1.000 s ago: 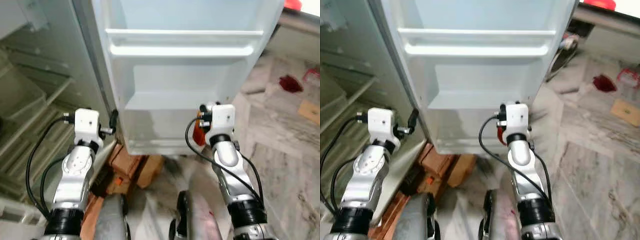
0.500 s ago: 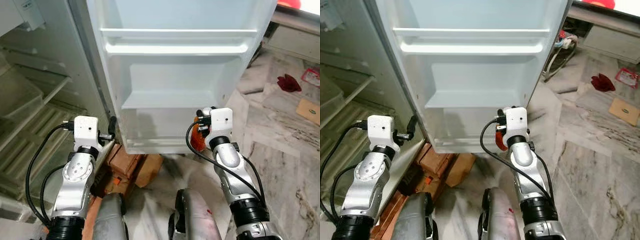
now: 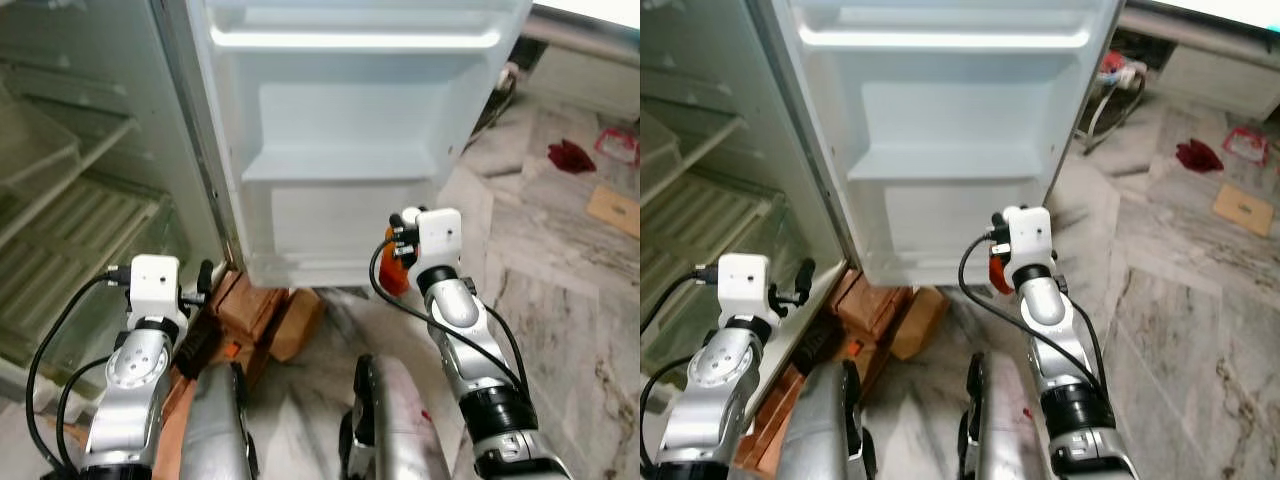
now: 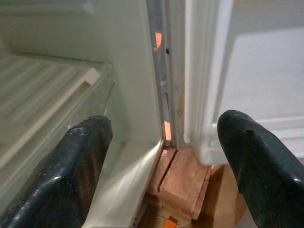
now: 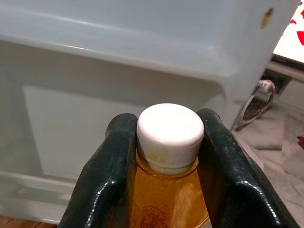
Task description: Restocking fridge
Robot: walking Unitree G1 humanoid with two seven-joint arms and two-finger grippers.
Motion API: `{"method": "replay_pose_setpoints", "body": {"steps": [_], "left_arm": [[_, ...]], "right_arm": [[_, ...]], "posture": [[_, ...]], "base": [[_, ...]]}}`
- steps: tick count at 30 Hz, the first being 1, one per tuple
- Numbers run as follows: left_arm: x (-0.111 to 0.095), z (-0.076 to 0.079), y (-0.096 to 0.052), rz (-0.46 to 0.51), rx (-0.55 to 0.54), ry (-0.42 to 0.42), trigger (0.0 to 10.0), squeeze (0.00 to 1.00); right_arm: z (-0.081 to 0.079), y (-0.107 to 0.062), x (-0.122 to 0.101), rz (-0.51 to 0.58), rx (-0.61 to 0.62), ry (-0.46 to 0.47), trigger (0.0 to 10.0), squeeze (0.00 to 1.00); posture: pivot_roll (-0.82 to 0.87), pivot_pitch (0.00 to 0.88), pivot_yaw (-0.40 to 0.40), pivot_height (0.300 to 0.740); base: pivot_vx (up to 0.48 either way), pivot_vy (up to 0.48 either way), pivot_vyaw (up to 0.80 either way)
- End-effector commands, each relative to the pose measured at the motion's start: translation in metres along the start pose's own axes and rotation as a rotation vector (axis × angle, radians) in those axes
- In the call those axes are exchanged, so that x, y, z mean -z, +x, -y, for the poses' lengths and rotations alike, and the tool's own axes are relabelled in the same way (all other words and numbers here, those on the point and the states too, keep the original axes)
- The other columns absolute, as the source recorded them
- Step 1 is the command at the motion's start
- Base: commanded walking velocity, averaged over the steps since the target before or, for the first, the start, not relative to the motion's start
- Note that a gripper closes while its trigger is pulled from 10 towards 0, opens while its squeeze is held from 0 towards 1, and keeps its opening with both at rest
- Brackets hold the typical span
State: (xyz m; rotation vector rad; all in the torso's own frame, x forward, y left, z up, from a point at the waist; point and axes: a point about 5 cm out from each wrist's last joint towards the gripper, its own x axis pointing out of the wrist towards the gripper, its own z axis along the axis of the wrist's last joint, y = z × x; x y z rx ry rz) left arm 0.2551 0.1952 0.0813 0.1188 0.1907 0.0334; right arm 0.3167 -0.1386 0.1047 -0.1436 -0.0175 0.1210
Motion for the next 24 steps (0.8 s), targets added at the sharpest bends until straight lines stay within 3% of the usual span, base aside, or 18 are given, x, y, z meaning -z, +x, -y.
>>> {"method": "replay_pose_setpoints", "body": {"steps": [1, 7, 13, 20, 21, 24], "left_arm": [[-0.001, 0.001, -0.004, 0.005, 0.003, 0.021, 10.0, 0.00], [-0.010, -0.008, -0.007, 0.031, -0.007, 0.040, 10.0, 0.00], [-0.024, -0.011, -0.005, 0.078, 0.001, 0.061, 10.0, 0.00], [-0.039, -0.021, -0.017, 0.123, -0.009, 0.088, 10.0, 0.00], [-0.039, -0.022, -0.021, 0.117, -0.007, 0.096, 10.0, 0.00], [-0.039, -0.025, -0.025, 0.109, -0.007, 0.105, 10.0, 0.00]], "right_arm": [[0.001, 0.006, -0.012, 0.067, -0.019, -0.026, 10.0, 0.00], [-0.010, 0.021, -0.028, 0.169, -0.097, -0.107, 10.0, 0.00], [-0.010, 0.035, -0.037, 0.205, -0.122, -0.148, 10.0, 0.00], [-0.017, 0.050, -0.050, 0.277, -0.164, -0.274, 10.0, 0.00], [-0.018, 0.052, -0.053, 0.312, -0.164, -0.362, 10.0, 0.00], [-0.015, 0.054, -0.055, 0.329, -0.140, -0.411, 10.0, 0.00]], "posture": [[0.04, 0.114, -0.039, 0.561], [0.06, 0.147, -0.015, 0.561], [0.09, 0.173, -0.006, 0.561], [0.15, 0.231, 0.016, 0.561], [0.17, 0.244, 0.021, 0.561], [0.18, 0.253, 0.028, 0.561]], "base": [[0.000, 0.000, 0.00], [0.000, 0.000, 0.00], [0.000, 0.000, 0.00], [0.000, 0.000, 0.00], [0.000, 0.000, 0.00], [0.000, 0.000, 0.00]]}}
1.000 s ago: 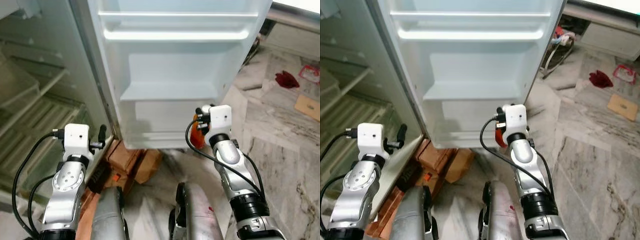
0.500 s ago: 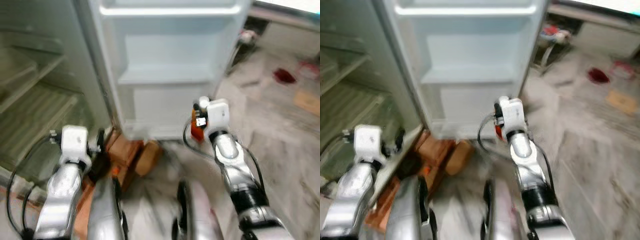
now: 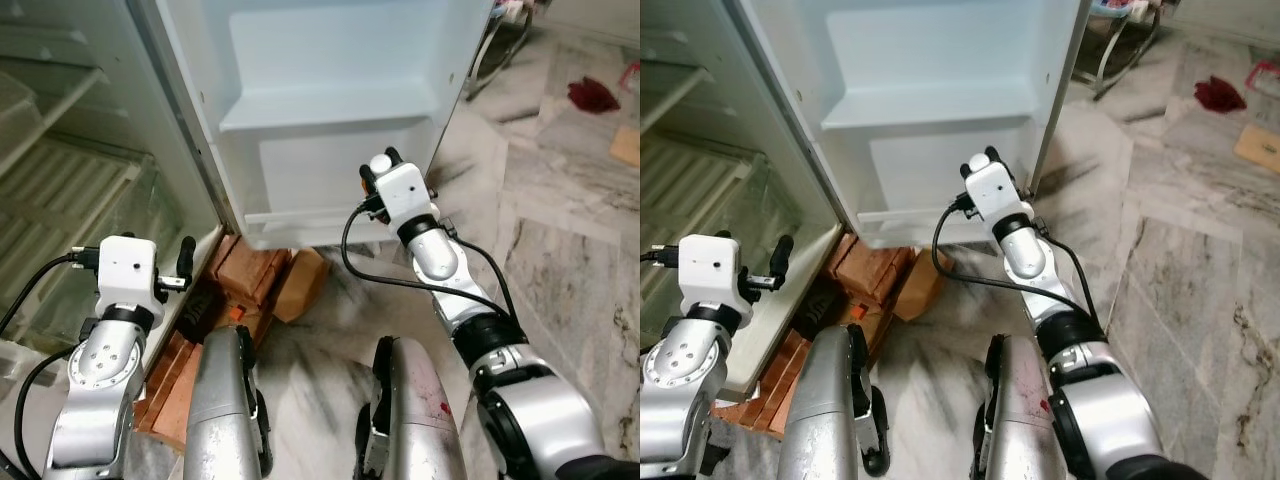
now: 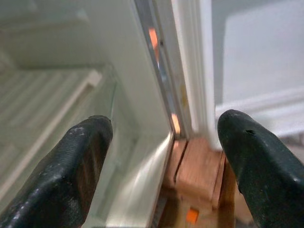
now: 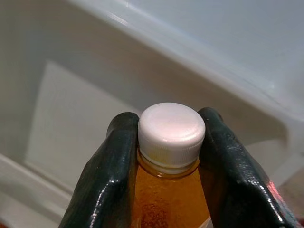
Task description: Restocking fridge
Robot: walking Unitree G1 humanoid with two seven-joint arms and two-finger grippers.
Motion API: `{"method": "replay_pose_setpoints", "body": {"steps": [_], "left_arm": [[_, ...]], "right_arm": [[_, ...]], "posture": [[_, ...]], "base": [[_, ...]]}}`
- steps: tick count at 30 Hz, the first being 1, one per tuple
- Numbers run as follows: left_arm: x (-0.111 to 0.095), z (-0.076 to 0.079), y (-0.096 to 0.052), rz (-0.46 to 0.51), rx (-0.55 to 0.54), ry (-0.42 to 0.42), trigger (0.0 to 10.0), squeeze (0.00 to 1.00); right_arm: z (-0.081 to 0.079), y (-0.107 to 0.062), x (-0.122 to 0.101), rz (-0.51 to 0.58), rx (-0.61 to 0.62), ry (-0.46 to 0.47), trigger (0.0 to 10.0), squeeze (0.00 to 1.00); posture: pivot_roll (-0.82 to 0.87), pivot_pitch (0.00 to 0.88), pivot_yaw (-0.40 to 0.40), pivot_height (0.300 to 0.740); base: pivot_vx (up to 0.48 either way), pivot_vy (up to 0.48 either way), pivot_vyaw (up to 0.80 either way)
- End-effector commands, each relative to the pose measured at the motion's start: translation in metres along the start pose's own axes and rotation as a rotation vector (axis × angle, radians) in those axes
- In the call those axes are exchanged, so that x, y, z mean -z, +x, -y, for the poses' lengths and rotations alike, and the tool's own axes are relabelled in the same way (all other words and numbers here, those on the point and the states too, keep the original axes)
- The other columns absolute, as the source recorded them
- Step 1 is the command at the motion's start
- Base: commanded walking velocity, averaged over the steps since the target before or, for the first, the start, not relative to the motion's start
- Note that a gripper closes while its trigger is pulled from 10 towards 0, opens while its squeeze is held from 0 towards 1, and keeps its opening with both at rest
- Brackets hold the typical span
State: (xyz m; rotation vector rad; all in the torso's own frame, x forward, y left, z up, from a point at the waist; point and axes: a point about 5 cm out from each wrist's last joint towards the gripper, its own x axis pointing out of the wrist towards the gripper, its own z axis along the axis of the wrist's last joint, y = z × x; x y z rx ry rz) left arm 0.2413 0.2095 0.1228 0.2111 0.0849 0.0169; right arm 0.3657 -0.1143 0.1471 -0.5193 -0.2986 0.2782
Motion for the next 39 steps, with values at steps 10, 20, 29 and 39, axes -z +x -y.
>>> {"method": "replay_pose_setpoints", "body": {"steps": [10, 20, 29, 39], "left_arm": [[-0.015, -0.012, -0.013, 0.009, 0.005, 0.051, 10.0, 0.00], [-0.017, -0.010, -0.020, -0.009, 0.021, 0.058, 10.0, 0.00], [-0.018, -0.011, -0.022, -0.019, 0.021, 0.063, 10.0, 0.00], [-0.020, -0.013, -0.024, -0.021, 0.026, 0.073, 10.0, 0.00]], "right_arm": [[-0.008, 0.005, -0.015, 0.160, -0.069, -0.155, 10.0, 0.00], [0.011, 0.017, -0.029, 0.251, -0.055, -0.364, 10.0, 0.00], [0.024, 0.012, -0.010, 0.152, -0.023, -0.390, 10.0, 0.00], [0.027, -0.006, 0.021, -0.007, -0.002, -0.357, 10.0, 0.00]], "posture": [[0.23, 0.294, 0.056, 0.561], [0.26, 0.314, 0.065, 0.561], [0.27, 0.320, 0.066, 0.561], [0.29, 0.321, 0.077, 0.561]], "base": [[0.000, 0.000, 0.00], [0.000, 0.000, 0.00], [0.000, 0.000, 0.00], [0.000, 0.000, 0.00]]}}
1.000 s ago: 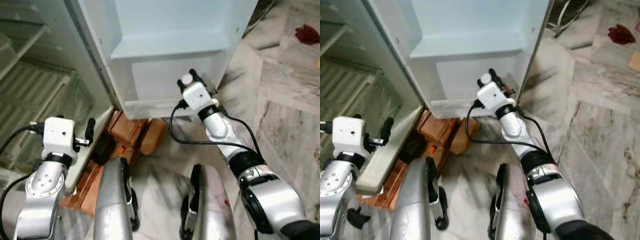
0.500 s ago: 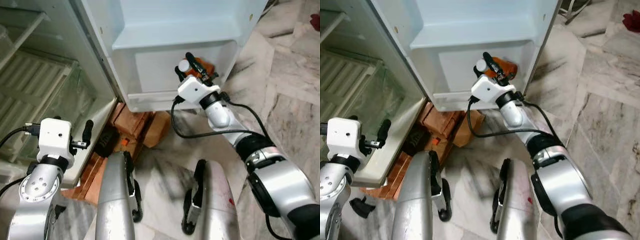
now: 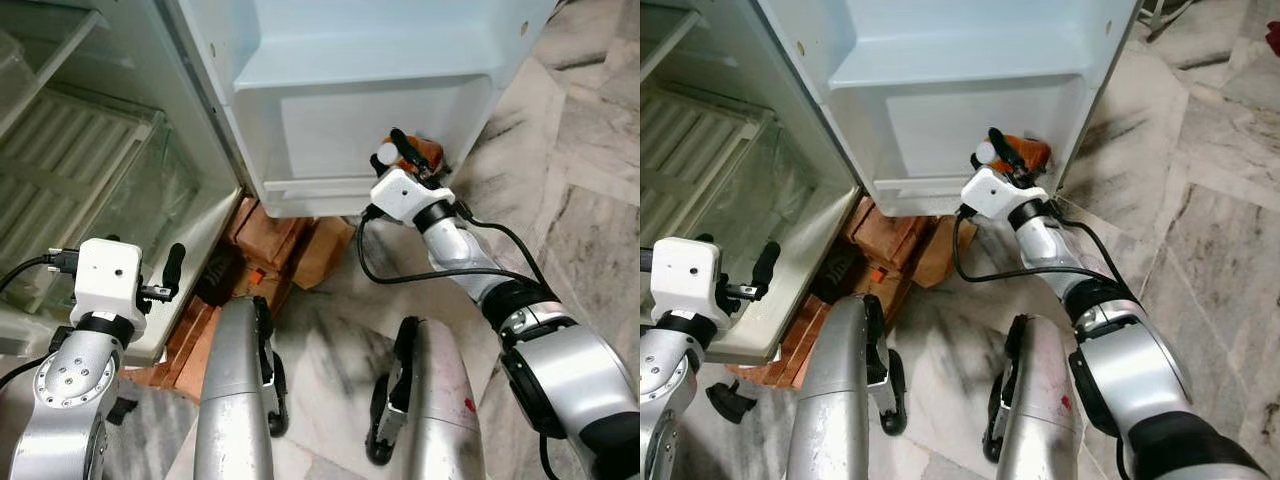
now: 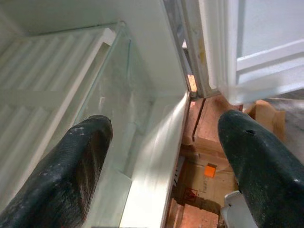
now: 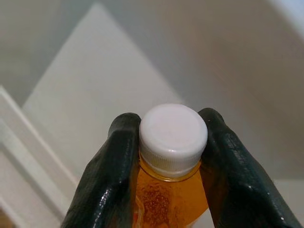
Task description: Restocking fridge
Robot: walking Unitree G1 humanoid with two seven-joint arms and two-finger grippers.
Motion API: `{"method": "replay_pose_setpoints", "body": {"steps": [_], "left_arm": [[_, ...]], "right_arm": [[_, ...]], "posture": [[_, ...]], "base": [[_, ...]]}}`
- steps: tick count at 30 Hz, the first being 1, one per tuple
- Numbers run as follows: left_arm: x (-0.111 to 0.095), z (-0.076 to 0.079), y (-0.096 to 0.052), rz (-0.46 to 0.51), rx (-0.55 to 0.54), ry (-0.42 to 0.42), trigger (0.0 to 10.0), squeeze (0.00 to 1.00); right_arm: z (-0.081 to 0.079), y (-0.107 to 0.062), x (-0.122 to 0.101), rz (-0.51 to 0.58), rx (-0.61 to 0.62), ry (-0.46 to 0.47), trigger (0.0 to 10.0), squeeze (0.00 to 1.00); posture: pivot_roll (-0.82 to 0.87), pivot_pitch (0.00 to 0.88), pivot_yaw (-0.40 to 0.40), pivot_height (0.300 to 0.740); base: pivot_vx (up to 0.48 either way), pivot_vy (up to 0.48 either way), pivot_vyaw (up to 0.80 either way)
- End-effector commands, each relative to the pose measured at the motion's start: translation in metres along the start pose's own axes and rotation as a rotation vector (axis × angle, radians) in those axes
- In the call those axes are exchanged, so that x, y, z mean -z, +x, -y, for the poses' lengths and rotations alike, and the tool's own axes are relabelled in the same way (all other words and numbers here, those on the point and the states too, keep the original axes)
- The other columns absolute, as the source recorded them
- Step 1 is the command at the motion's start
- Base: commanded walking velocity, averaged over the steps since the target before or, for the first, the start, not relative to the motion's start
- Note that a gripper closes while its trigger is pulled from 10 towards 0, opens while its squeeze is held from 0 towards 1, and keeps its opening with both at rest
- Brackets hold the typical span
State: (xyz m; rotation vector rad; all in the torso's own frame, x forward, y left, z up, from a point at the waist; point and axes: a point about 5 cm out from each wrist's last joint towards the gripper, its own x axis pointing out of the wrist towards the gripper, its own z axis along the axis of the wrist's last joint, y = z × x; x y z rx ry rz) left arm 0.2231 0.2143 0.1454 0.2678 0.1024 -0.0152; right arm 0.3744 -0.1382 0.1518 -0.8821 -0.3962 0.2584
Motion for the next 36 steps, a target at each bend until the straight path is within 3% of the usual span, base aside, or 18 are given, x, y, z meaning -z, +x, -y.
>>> {"method": "replay_pose_setpoints", "body": {"steps": [1, 10, 23, 24, 25, 36], "left_arm": [[-0.001, -0.004, -0.003, -0.006, -0.005, 0.016, 10.0, 0.00], [-0.002, 0.000, 0.001, -0.003, 0.007, 0.014, 10.0, 0.00], [-0.002, 0.004, 0.008, 0.007, 0.014, 0.002, 10.0, 0.00], [-0.002, 0.004, 0.008, 0.007, 0.012, 0.002, 10.0, 0.00], [-0.002, 0.004, 0.008, 0.008, 0.012, 0.002, 10.0, 0.00], [-0.001, 0.005, 0.009, 0.007, 0.009, 0.002, 10.0, 0.00]], "right_arm": [[-0.001, -0.009, 0.014, -0.080, 0.014, 0.019, 10.0, 0.00], [0.019, -0.027, 0.048, -0.310, 0.179, 0.101, 10.0, 0.00], [0.061, -0.034, 0.069, -0.490, 0.416, 0.109, 10.0, 0.00], [0.067, -0.031, 0.067, -0.491, 0.448, 0.111, 10.0, 0.87], [0.070, -0.030, 0.067, -0.496, 0.465, 0.116, 10.0, 1.00], [0.086, -0.024, 0.064, -0.556, 0.560, 0.051, 10.0, 1.00]], "posture": [[0.29, 0.320, 0.077, 0.561], [0.28, 0.309, 0.079, 0.561], [0.26, 0.290, 0.074, 0.561], [0.26, 0.289, 0.074, 0.561], [0.26, 0.288, 0.073, 0.561], [0.26, 0.282, 0.069, 0.561]], "base": [[0.000, 0.000, 0.00], [0.000, 0.000, 0.00], [0.000, 0.000, 0.00], [0.000, 0.000, 0.00], [0.000, 0.000, 0.00], [0.000, 0.000, 0.00]]}}
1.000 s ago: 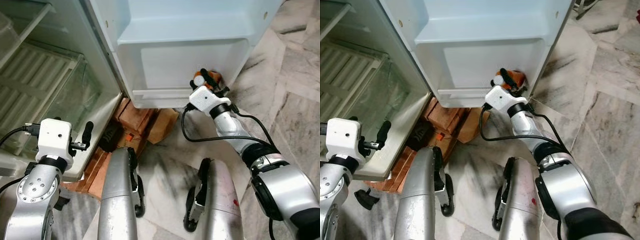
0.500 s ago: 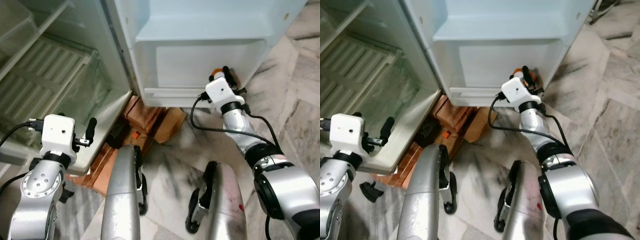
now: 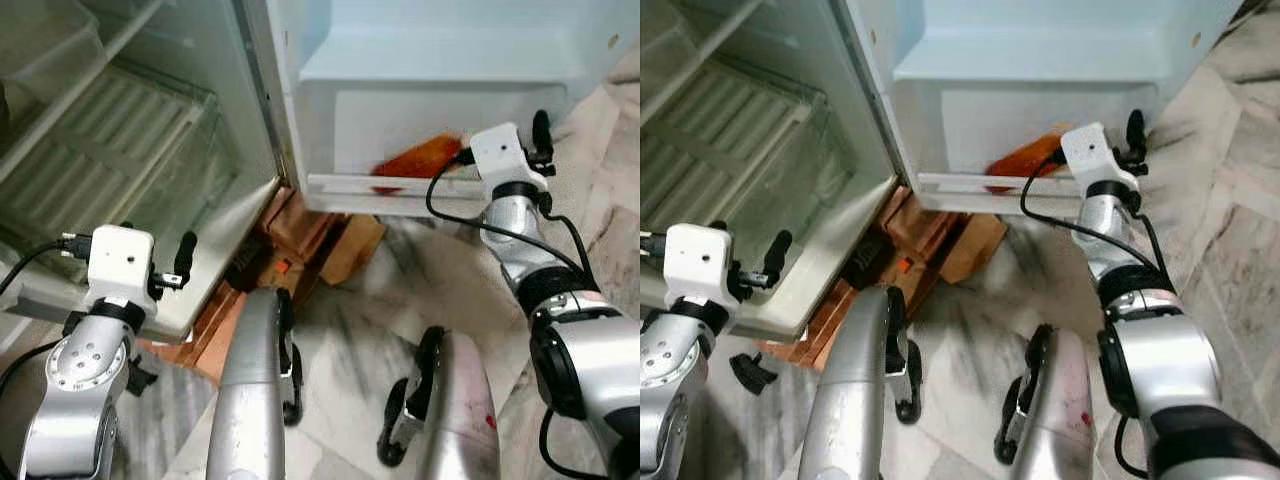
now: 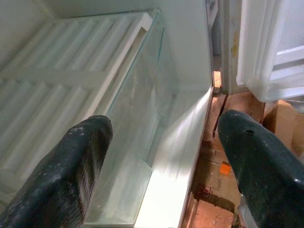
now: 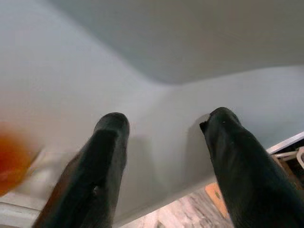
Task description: Restocking fridge
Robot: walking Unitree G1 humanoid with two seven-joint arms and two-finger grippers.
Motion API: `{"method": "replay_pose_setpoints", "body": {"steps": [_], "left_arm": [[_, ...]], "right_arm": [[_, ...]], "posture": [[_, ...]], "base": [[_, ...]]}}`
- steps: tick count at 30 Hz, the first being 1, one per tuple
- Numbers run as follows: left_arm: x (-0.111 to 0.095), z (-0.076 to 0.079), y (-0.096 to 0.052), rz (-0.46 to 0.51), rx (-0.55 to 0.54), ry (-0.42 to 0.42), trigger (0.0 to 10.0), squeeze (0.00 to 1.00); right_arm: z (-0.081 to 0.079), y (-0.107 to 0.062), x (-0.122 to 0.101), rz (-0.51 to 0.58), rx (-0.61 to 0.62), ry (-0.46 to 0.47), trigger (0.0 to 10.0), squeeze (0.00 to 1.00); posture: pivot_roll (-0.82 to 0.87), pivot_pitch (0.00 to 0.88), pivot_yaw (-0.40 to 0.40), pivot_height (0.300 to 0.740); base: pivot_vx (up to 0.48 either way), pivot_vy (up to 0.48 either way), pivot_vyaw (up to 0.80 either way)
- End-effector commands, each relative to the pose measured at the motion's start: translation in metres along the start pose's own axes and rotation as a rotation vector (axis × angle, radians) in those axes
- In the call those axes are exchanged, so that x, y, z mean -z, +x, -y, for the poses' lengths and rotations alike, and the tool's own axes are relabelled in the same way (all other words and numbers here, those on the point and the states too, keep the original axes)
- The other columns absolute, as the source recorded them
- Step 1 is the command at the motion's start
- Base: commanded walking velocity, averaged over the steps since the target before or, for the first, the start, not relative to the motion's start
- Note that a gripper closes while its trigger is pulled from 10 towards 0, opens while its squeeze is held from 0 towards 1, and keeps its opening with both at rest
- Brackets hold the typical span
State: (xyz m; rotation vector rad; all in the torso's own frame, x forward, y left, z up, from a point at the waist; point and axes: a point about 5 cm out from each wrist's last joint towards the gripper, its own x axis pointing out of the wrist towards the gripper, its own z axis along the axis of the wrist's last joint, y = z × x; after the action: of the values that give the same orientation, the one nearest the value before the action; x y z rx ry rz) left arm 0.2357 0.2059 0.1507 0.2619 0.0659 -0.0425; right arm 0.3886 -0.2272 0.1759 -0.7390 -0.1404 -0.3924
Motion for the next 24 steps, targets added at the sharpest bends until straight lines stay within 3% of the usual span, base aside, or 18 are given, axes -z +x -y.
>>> {"method": "replay_pose_setpoints", "body": {"steps": [1, 8, 13, 18, 20, 22, 24], "left_arm": [[0.008, -0.002, -0.003, -0.033, -0.013, 0.006, 10.0, 0.00], [0.008, 0.001, 0.001, -0.029, -0.014, 0.001, 10.0, 0.00], [0.010, 0.004, 0.008, -0.021, -0.017, -0.006, 10.0, 0.00], [0.014, 0.012, 0.020, -0.012, 0.017, 0.010, 10.0, 0.00], [0.019, 0.017, 0.024, -0.027, 0.035, 0.001, 10.0, 0.00], [0.021, 0.019, 0.026, -0.025, 0.042, -0.031, 10.0, 0.00], [0.024, 0.024, 0.032, -0.028, 0.037, -0.017, 10.0, 0.00]], "right_arm": [[0.014, 0.004, 0.009, -0.066, 0.074, -0.002, 10.0, 1.00], [0.011, 0.006, -0.003, -0.017, 0.075, 0.039, 10.0, 1.00], [0.001, 0.003, -0.009, 0.009, 0.008, 0.107, 10.0, 1.00], [-0.033, -0.022, -0.004, 0.039, -0.189, 0.213, 10.0, 1.00], [-0.049, -0.041, 0.001, 0.062, -0.268, 0.256, 10.0, 1.00], [-0.054, -0.049, 0.003, 0.071, -0.289, 0.275, 10.0, 1.00], [-0.063, -0.069, 0.012, 0.040, -0.317, 0.359, 10.0, 1.00]], "posture": [[0.26, 0.281, 0.068, 0.561], [0.25, 0.266, 0.060, 0.561], [0.22, 0.227, 0.043, 0.561], [0.17, 0.182, 0.024, 0.561], [0.13, 0.156, 0.012, 0.561], [0.13, 0.156, 0.012, 0.561], [0.11, 0.116, -0.004, 0.561]], "base": [[0.000, 0.000, 0.00], [0.000, 0.000, 0.00], [0.000, 0.000, 0.00], [0.000, 0.000, 0.00], [0.000, 0.000, 0.00], [0.000, 0.000, 0.00], [0.000, 0.000, 0.00]]}}
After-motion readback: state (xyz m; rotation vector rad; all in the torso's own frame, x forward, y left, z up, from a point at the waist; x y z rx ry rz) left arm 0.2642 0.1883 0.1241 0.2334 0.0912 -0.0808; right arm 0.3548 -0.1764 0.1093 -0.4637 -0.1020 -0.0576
